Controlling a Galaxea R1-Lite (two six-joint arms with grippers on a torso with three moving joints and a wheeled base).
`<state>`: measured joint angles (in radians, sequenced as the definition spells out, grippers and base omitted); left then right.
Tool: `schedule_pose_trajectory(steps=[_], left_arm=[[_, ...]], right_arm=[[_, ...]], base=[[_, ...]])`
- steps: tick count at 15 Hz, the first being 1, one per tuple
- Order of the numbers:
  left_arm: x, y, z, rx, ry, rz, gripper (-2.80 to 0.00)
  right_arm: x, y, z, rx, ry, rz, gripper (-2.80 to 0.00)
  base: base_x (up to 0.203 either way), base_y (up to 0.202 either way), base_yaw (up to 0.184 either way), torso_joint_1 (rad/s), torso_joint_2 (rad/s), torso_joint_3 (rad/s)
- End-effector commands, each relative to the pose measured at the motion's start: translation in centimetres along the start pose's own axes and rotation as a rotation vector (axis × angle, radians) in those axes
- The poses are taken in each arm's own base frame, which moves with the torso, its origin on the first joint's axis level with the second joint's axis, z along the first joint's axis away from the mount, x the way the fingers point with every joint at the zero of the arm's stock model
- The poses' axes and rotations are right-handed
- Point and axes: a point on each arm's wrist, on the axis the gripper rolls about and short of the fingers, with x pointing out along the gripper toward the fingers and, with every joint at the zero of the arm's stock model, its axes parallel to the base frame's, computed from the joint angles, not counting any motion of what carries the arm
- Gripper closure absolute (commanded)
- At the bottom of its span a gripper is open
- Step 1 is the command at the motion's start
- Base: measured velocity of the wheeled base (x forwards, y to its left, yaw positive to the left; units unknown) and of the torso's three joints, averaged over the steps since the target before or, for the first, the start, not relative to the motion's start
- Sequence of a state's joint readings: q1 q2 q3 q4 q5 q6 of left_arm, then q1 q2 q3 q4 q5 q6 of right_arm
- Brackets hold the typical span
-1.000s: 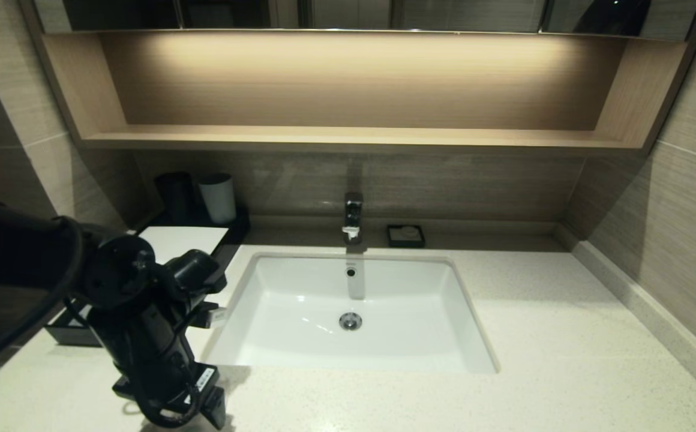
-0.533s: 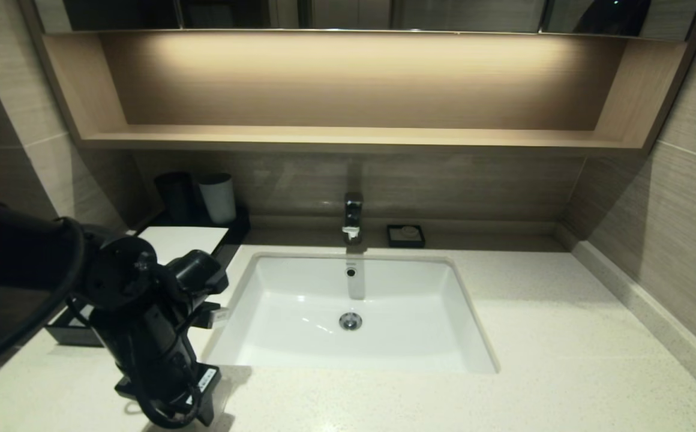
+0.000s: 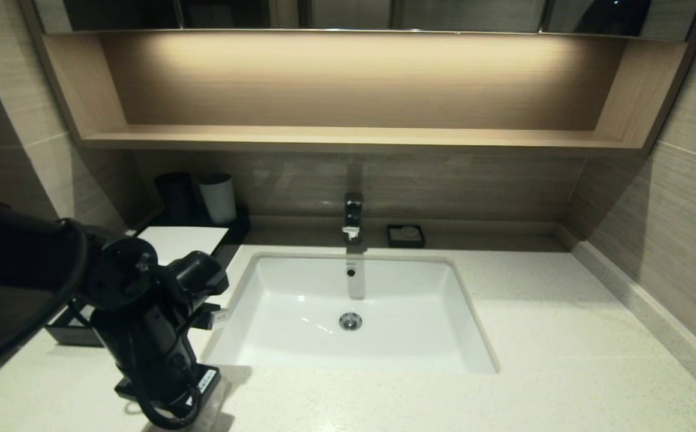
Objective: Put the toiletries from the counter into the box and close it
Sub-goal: Pick up the bathroom toiletry, then place the bathroom toiletry into the drawer
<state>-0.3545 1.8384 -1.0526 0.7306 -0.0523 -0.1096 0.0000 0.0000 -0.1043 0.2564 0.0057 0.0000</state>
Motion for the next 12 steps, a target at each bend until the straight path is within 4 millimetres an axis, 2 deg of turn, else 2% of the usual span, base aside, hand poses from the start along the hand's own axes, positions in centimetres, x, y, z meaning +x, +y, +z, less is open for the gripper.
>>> schedule_pose_trajectory(steps=[1,5,9,12], left_arm=[[-1.0,0.0,-0.1,-0.001,-0.036,-0.001,0.0],[-6.7,0.6,-1.1,-0.111,-0.234,0.128,0.0],[-9.0,5.3,-1.0,-0.302,-0.308,0.184,0.0],[-9.4,10.1,0.7,-0.44,-0.32,0.223,0.0]], right_arm=[[0.0,0.0,0.0,0.0,0.001,0.0,0.0],[0.0,0.0,0.0,0.0,0.001,0.0,0.0],[0.0,0.0,0.0,0.0,0.001,0.0,0.0],[0.0,0.0,0.0,0.0,0.001,0.0,0.0]], base=[[0.0,0.0,0.0,0.0,0.0,0.0],[0.0,0.0,0.0,0.0,0.0,0.0],[0.0,0.0,0.0,0.0,0.0,0.0],[0.0,0.0,0.0,0.0,0.0,0.0]])
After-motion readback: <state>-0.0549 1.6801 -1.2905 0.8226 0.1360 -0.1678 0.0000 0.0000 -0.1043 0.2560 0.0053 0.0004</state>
